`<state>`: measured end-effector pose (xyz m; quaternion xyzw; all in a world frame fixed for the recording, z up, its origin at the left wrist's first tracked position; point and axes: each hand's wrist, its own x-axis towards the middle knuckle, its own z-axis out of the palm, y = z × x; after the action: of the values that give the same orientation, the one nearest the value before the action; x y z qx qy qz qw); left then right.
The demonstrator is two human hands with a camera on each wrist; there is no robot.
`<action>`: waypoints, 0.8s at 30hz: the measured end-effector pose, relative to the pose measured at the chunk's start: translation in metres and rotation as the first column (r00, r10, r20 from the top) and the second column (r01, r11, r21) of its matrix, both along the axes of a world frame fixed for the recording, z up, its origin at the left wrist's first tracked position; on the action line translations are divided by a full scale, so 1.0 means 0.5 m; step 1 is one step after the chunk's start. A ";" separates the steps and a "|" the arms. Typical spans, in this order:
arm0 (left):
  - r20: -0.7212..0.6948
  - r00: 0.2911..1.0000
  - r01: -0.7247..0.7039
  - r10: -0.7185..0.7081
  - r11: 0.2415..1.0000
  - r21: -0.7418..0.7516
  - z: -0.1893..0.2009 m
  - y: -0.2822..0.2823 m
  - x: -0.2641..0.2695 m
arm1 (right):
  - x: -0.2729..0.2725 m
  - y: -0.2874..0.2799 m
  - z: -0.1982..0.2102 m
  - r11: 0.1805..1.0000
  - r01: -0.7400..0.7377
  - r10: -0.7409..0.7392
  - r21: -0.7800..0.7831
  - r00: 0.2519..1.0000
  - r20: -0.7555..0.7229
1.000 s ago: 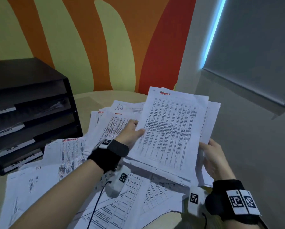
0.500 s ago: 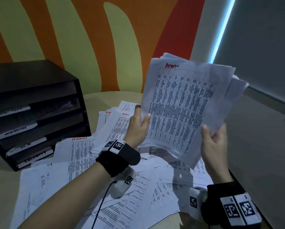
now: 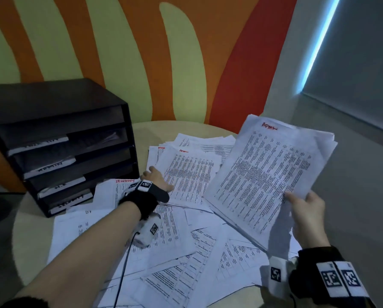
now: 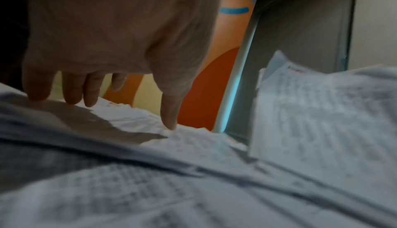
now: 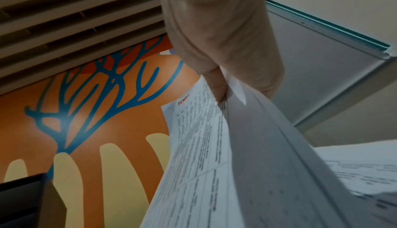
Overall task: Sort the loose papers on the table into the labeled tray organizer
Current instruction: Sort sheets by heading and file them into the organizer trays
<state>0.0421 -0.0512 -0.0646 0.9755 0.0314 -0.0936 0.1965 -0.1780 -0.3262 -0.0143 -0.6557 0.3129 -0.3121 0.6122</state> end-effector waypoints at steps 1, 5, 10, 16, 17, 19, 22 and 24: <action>-0.010 1.000 -0.006 0.006 0.999 0.032 -0.002 0.008 0.008 | 0.001 -0.004 -0.002 1.000 0.014 -0.014 0.002 1.000 -0.011; -0.058 0.998 0.012 -0.007 0.996 0.091 0.008 0.012 0.019 | 0.002 -0.005 -0.002 0.999 0.032 -0.032 0.007 0.999 -0.023; -0.064 0.998 0.009 -0.002 0.994 0.109 0.014 -0.007 0.011 | -0.001 -0.002 0.000 0.999 0.028 -0.027 0.017 0.999 -0.030; -0.089 0.993 0.088 -0.075 0.984 0.155 0.026 -0.002 0.016 | -0.001 -0.003 0.003 0.999 0.039 -0.037 0.031 0.997 -0.063; -0.082 0.993 0.102 -0.088 0.978 0.181 0.024 0.003 0.016 | -0.001 -0.003 0.002 0.999 0.043 -0.040 0.033 0.997 -0.066; -0.073 0.993 0.100 -0.088 0.978 0.185 0.023 0.012 0.015 | 0.000 -0.005 0.001 0.998 0.047 -0.044 0.040 0.997 -0.060; -0.041 0.995 0.092 -0.087 0.984 0.152 0.024 0.024 0.008 | 0.003 -0.008 -0.003 0.998 0.046 -0.044 0.042 0.998 -0.052; 0.074 0.996 0.037 -0.046 0.992 0.117 0.020 0.029 0.009 | 0.005 -0.010 -0.005 0.998 0.045 -0.043 0.046 0.998 -0.043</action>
<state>0.0466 -0.0368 -0.0544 0.9886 0.0088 -0.0582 0.1385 -0.1757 -0.3310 -0.0168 -0.6406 0.3473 -0.3043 0.6136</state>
